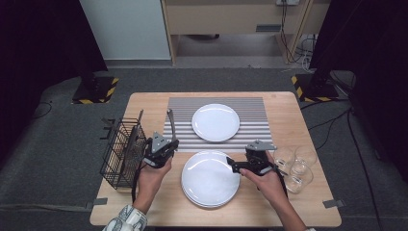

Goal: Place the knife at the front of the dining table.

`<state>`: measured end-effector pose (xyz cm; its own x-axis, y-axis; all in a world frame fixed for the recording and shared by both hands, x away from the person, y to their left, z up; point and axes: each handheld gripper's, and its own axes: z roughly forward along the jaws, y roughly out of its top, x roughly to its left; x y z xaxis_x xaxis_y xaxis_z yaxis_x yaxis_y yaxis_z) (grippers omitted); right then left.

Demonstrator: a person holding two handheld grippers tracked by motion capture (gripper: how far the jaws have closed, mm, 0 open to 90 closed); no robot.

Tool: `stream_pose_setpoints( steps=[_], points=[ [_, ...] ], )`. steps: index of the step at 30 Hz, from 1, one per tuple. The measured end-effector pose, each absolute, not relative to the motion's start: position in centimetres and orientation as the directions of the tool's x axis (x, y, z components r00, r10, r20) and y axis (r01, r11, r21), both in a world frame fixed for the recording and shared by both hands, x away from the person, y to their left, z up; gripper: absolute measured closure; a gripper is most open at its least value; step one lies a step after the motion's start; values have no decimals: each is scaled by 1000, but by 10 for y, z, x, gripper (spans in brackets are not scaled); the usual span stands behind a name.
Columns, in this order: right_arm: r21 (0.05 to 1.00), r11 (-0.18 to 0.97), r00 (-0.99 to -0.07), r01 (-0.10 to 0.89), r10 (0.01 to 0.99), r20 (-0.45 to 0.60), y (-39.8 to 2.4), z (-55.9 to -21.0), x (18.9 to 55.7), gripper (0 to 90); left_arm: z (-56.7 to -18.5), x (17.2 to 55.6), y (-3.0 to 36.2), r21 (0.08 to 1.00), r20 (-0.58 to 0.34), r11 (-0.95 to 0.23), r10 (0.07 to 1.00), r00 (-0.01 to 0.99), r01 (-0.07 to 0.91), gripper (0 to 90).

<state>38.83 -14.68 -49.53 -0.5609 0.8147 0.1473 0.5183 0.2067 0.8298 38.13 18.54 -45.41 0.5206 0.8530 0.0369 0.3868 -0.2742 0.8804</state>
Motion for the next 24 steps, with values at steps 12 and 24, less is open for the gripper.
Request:
stream_pose_setpoints(
  steps=[12,24],
  points=[
    [828,210,-557,520,818,142,-148,-496,389,83,-452,392,174,878,54,-290,850,524,380,885],
    [828,217,-554,517,822,130,-150,-497,387,82,-451,403,169,879,50,-281,858,511,386,884]
  ],
)
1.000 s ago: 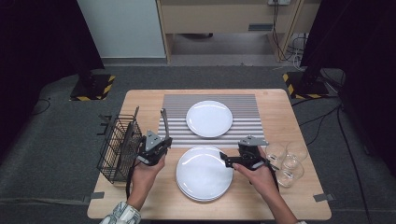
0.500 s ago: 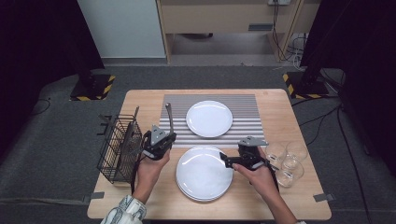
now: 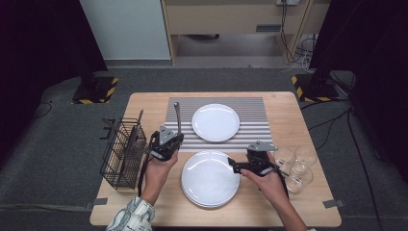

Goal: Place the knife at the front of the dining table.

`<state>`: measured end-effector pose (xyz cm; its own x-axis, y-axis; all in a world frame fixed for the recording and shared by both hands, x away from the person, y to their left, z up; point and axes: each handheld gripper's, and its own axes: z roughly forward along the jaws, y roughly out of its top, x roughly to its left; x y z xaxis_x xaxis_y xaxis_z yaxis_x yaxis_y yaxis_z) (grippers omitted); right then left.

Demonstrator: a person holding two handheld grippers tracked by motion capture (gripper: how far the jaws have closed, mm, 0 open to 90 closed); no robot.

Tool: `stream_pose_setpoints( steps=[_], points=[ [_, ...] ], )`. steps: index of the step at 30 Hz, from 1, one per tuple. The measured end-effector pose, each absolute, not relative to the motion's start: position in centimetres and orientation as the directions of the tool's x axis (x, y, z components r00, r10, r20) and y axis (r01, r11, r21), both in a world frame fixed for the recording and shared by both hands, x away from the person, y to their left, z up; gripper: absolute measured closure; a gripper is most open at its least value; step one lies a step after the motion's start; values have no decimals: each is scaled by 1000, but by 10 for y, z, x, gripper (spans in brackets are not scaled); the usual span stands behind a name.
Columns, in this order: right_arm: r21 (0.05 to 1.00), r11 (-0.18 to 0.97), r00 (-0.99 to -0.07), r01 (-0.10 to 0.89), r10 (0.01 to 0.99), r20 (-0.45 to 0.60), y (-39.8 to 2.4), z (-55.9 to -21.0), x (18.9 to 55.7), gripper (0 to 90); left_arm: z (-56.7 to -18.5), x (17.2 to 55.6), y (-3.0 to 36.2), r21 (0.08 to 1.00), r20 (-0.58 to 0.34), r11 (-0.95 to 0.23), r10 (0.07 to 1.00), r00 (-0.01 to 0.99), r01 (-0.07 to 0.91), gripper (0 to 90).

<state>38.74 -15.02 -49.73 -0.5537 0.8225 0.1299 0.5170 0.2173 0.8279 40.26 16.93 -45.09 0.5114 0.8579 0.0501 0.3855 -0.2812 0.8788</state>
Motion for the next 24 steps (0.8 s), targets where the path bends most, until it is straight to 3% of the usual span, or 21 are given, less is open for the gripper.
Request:
stream_pose_setpoints(
  steps=[24],
  points=[
    [821,232,-553,522,825,118,-151,-502,386,83,-450,423,170,878,58,-275,874,483,393,884]
  ],
)
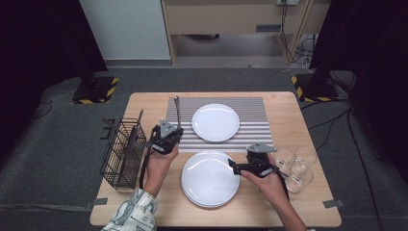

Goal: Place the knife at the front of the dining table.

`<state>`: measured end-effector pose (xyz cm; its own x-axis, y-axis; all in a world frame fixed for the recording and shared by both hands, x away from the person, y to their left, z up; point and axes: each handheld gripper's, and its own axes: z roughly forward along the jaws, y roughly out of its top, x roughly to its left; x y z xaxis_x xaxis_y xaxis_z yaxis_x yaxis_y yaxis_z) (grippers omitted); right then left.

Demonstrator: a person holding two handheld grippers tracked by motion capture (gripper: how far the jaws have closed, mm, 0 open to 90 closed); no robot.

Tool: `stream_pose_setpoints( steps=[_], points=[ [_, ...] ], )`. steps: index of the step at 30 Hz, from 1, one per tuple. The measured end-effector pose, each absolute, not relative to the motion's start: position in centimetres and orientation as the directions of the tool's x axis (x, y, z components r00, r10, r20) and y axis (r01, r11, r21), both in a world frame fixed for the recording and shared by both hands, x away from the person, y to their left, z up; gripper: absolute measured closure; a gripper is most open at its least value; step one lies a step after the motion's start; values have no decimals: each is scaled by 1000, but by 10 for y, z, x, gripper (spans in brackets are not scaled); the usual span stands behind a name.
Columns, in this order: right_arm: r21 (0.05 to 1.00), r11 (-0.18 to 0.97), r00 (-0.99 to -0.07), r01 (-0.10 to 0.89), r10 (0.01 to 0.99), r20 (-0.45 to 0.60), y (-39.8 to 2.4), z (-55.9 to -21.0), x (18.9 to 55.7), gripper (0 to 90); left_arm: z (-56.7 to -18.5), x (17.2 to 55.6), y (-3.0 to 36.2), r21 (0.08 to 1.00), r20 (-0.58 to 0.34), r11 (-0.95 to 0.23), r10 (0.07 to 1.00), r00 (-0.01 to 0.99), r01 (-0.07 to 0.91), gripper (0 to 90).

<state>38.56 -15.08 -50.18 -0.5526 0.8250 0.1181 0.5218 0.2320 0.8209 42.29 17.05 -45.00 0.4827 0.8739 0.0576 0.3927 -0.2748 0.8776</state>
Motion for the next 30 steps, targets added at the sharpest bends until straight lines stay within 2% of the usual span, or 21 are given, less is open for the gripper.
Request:
stream_pose_setpoints(
  steps=[30],
  points=[
    [806,246,-554,539,824,120,-151,-508,384,78,-445,447,178,879,60,-252,901,430,404,885]
  ],
)
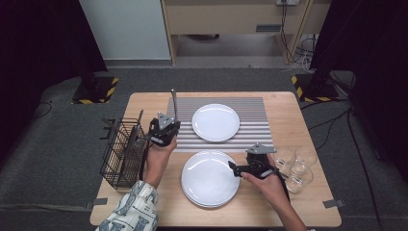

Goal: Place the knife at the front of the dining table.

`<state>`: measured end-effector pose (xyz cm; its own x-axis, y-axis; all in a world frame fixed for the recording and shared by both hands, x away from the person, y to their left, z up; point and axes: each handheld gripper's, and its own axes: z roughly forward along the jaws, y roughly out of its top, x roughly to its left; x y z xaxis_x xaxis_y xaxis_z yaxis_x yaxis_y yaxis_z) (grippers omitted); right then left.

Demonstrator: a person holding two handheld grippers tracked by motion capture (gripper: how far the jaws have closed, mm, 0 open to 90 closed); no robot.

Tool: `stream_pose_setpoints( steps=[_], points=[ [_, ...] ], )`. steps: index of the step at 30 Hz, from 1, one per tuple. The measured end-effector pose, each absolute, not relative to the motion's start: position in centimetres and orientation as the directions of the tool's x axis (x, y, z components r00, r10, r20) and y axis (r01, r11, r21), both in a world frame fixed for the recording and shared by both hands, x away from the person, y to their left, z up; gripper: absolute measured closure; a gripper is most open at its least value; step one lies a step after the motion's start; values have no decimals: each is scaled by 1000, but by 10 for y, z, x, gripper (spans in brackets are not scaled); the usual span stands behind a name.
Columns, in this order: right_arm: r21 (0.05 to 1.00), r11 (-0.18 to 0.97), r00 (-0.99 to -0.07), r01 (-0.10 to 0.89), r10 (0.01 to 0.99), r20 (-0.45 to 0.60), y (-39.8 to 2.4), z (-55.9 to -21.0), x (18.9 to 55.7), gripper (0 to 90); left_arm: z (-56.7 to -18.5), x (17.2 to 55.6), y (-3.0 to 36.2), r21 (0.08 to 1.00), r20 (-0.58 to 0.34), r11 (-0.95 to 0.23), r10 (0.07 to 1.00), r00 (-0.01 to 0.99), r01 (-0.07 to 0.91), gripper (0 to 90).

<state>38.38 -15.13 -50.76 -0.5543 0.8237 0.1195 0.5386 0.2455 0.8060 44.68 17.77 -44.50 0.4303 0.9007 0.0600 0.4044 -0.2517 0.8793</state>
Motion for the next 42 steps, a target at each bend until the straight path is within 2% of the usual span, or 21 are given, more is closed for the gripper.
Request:
stream_pose_setpoints(
  steps=[16,42],
  points=[
    [799,258,-557,543,823,113,-154,-511,381,78,-447,459,185,876,47,-227,918,395,425,885],
    [798,261,-553,543,826,107,-154,-513,381,79,-483,472,192,839,23,-205,939,343,504,885]
  ],
)
